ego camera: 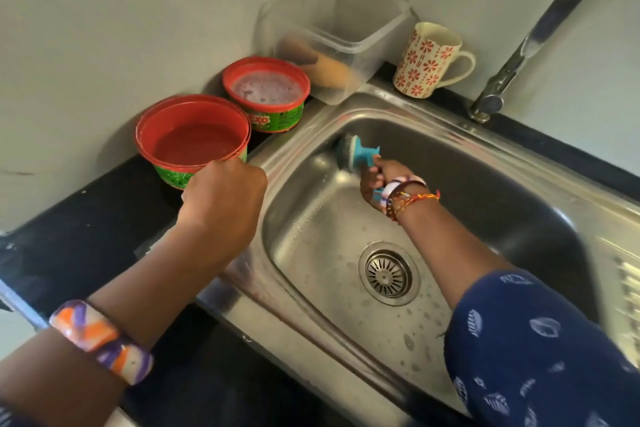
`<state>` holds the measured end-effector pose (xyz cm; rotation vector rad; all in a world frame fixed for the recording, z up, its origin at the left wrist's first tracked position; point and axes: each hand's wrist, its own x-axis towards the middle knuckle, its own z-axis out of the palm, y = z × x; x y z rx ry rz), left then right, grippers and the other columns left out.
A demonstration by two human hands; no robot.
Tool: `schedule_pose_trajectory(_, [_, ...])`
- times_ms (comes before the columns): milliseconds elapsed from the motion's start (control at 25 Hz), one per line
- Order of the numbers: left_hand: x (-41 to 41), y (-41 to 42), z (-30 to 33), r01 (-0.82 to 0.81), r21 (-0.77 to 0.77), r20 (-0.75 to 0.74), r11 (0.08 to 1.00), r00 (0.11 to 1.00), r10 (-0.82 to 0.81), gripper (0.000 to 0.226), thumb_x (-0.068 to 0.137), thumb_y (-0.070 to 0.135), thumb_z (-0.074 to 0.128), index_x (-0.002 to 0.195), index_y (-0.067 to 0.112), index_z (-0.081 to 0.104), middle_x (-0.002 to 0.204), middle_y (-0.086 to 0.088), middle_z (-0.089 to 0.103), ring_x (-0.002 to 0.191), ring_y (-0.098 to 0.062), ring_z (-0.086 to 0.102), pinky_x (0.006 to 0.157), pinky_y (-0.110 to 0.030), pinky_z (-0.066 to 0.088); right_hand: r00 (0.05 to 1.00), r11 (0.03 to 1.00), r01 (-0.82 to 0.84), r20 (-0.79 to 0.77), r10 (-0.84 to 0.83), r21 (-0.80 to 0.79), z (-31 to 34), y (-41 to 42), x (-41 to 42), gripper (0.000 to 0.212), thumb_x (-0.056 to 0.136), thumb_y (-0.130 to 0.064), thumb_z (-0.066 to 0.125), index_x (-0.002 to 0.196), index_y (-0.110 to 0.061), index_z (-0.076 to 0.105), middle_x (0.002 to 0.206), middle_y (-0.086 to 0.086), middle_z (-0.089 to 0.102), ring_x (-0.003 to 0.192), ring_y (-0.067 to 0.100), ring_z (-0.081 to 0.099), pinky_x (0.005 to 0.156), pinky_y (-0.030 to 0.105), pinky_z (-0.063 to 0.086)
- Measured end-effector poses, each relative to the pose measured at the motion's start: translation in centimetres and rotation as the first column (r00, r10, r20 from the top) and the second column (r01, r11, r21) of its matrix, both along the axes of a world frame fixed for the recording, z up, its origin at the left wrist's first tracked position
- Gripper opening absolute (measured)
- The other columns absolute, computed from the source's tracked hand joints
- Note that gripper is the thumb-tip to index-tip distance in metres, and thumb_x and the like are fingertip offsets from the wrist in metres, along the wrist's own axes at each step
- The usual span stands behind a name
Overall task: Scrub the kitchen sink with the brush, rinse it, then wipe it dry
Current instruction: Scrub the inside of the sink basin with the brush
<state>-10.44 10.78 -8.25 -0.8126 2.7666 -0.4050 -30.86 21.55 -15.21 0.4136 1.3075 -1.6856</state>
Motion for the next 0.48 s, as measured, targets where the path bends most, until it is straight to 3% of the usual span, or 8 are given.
schedule_pose_trajectory(40, [0.0,-0.1,-0.1,-0.009,0.003,0.002,1.0,1.0,0.009,0.032,0.085,-0.004,0.053,0.114,0.006,0.061,0.11,-0.014,0.064,0.104,-0.035,0.063,0.075,-0.039,0.055,0.997,0.998,-0.054,0.049,0.056,-0.04,0.4,0.9,0.8,0.04,0.101,-0.027,0.034,0.063,-0.013,0.032,0.029,-0.004,0.031,0.018,0.004,0.025,0.022,0.011,0.019])
schedule_pose_trajectory(80, [0.1,-0.1,-0.2,-0.013,0.004,-0.002,1.0,1.0,0.013,0.031,0.085,-0.003,0.052,0.113,0.006,0.061,0.11,-0.014,0.064,0.104,-0.034,0.063,0.075,-0.038,0.055,0.976,0.977,-0.211,0.055,0.211,-0.008,0.8,1.8,2.5,0.044,0.1,-0.031,0.034,0.06,-0.013,0.031,0.03,-0.004,0.029,0.018,0.003,0.024,0.021,0.011,0.018])
schedule_pose_trajectory(160, [0.0,-0.1,-0.1,-0.008,0.004,-0.016,1.0,1.0,0.008,0.031,0.085,-0.003,0.052,0.113,0.006,0.06,0.11,-0.014,0.064,0.103,-0.034,0.064,0.074,-0.037,0.055,0.878,0.876,-0.476,0.09,0.47,0.073,0.8,2.9,6.0,0.046,0.098,-0.036,0.034,0.059,-0.012,0.033,0.032,-0.005,0.03,0.019,0.002,0.024,0.02,0.011,0.017])
schedule_pose_trajectory(200, [-0.1,-0.1,0.0,-0.002,0.005,-0.021,1.0,1.0,0.002,0.031,0.085,-0.003,0.052,0.113,0.006,0.06,0.11,-0.014,0.064,0.103,-0.034,0.064,0.073,-0.037,0.055,0.867,0.864,-0.497,0.088,0.491,0.074,0.6,2.9,6.2,0.044,0.099,-0.034,0.034,0.061,-0.012,0.033,0.033,-0.005,0.031,0.019,0.001,0.024,0.02,0.011,0.017])
schedule_pose_trajectory(240, [-0.1,0.0,0.0,0.001,0.004,-0.021,1.0,1.0,-0.001,0.03,0.085,-0.003,0.052,0.112,0.006,0.06,0.11,-0.014,0.064,0.102,-0.034,0.064,0.072,-0.037,0.055,0.905,0.903,-0.425,0.052,0.422,0.069,0.7,2.4,5.4,0.041,0.101,-0.031,0.033,0.064,-0.013,0.032,0.032,-0.005,0.032,0.019,0.001,0.024,0.02,0.011,0.018])
schedule_pose_trajectory(320, [-0.3,0.2,0.2,-0.002,0.005,-0.022,1.0,1.0,0.002,0.03,0.084,-0.004,0.052,0.111,0.005,0.061,0.109,-0.016,0.064,0.101,-0.035,0.064,0.069,-0.037,0.054,0.994,0.992,-0.111,-0.005,0.111,-0.062,1.7,0.6,2.0,0.035,0.101,-0.022,0.032,0.067,-0.014,0.032,0.03,-0.004,0.033,0.018,0.003,0.025,0.021,0.011,0.019])
schedule_pose_trajectory(400, [-0.6,0.4,0.2,-0.015,0.011,-0.036,1.0,0.999,0.016,0.03,0.084,-0.005,0.052,0.111,0.004,0.062,0.109,-0.017,0.063,0.101,-0.037,0.063,0.069,-0.038,0.053,0.993,0.984,0.119,0.007,-0.119,-0.135,2.6,-0.2,-0.1,0.036,0.101,-0.019,0.032,0.066,-0.013,0.033,0.029,-0.003,0.033,0.018,0.004,0.025,0.022,0.011,0.019])
schedule_pose_trajectory(480, [-0.8,0.5,0.3,-0.033,0.033,-0.069,0.999,0.997,0.035,0.031,0.084,-0.007,0.052,0.113,0.002,0.062,0.111,-0.019,0.063,0.103,-0.038,0.062,0.071,-0.04,0.053,0.998,0.993,-0.045,0.033,0.049,-0.113,1.5,0.8,1.8,0.041,0.102,-0.023,0.03,0.063,-0.013,0.034,0.03,-0.004,0.032,0.018,0.003,0.025,0.021,0.012,0.019])
